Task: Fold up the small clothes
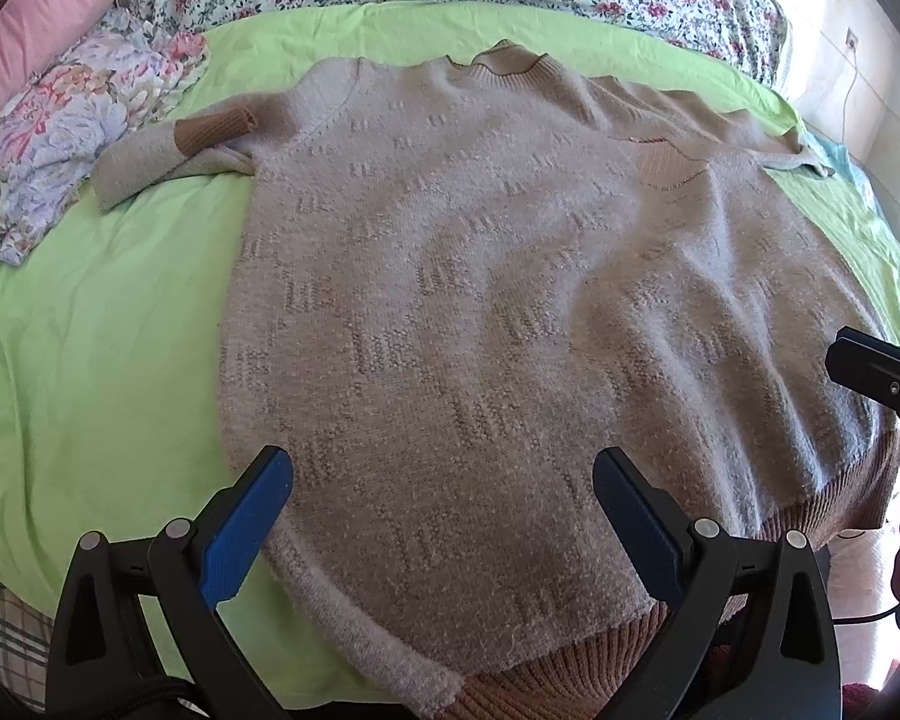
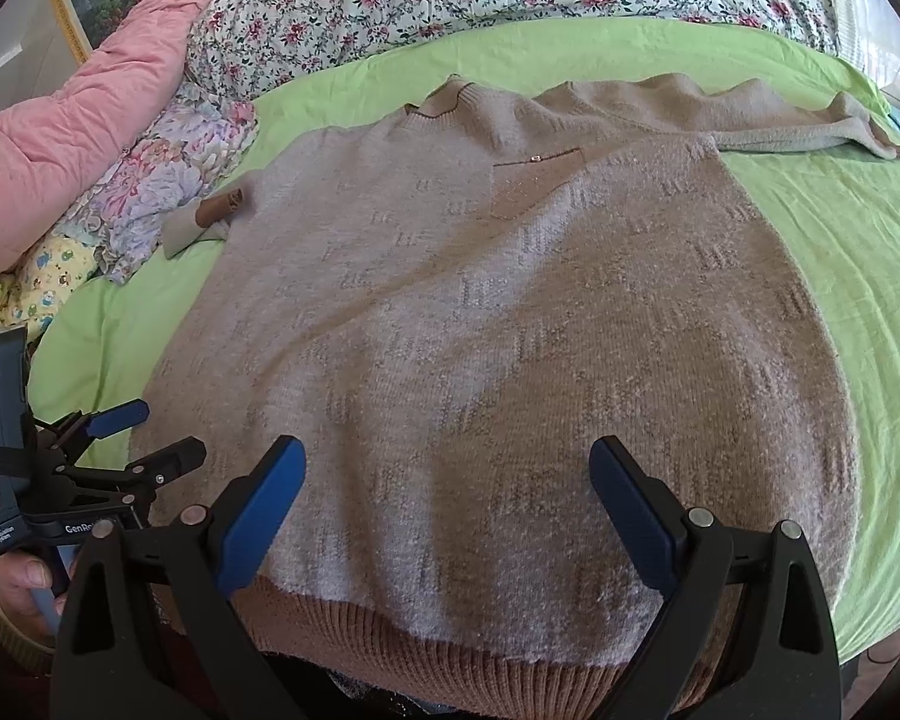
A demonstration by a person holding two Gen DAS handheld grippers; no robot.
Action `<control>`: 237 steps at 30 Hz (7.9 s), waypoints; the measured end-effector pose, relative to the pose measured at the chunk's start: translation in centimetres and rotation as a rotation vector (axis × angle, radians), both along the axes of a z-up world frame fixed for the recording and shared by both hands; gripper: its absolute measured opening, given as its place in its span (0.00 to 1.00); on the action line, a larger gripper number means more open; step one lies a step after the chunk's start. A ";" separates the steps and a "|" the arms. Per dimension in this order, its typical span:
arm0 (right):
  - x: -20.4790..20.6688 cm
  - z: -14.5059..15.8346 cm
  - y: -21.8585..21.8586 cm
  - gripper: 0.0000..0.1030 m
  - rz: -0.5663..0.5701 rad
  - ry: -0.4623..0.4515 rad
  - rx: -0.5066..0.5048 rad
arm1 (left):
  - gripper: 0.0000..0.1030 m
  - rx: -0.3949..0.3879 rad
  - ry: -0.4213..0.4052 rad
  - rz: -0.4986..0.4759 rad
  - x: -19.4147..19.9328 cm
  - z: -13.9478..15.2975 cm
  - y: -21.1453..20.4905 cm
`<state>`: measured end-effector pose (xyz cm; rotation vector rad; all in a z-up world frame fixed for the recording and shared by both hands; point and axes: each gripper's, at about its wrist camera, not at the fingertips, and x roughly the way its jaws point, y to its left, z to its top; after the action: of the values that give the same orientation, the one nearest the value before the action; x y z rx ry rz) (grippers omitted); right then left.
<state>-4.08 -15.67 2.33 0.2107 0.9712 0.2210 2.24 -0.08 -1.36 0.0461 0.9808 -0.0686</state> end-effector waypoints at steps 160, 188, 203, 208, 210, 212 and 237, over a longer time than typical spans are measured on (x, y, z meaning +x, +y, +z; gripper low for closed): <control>18.4 0.4 -6.2 0.46 -0.085 0.034 0.255 | 0.79 -0.186 -0.084 0.435 16.8 3.5 20.4; 16.3 -0.8 -3.4 0.46 -0.063 0.099 0.330 | 0.03 -0.079 -0.235 0.177 20.9 7.8 17.6; 13.5 0.5 -8.8 0.46 -0.178 0.049 0.344 | 0.03 -0.299 -0.207 -0.215 23.5 8.7 -5.3; 13.2 0.0 -10.7 0.46 -0.223 0.056 0.347 | 0.04 -0.281 -0.125 -0.250 25.8 4.3 -9.7; 13.2 -0.4 -11.5 0.46 -0.237 0.059 0.354 | 0.04 -0.282 -0.123 -0.257 26.2 3.4 -10.8; 13.4 -0.7 -11.8 0.46 -0.245 0.064 0.358 | 0.05 -0.286 -0.099 -0.255 26.6 2.6 -11.3; 23.9 -2.4 -5.9 0.45 0.013 0.009 0.062 | 0.52 -0.071 -0.025 0.230 20.2 -1.6 12.7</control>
<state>19.78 -21.57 -0.11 0.2626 0.9752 0.2628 22.45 12.66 -2.91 -0.1307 0.9525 0.1080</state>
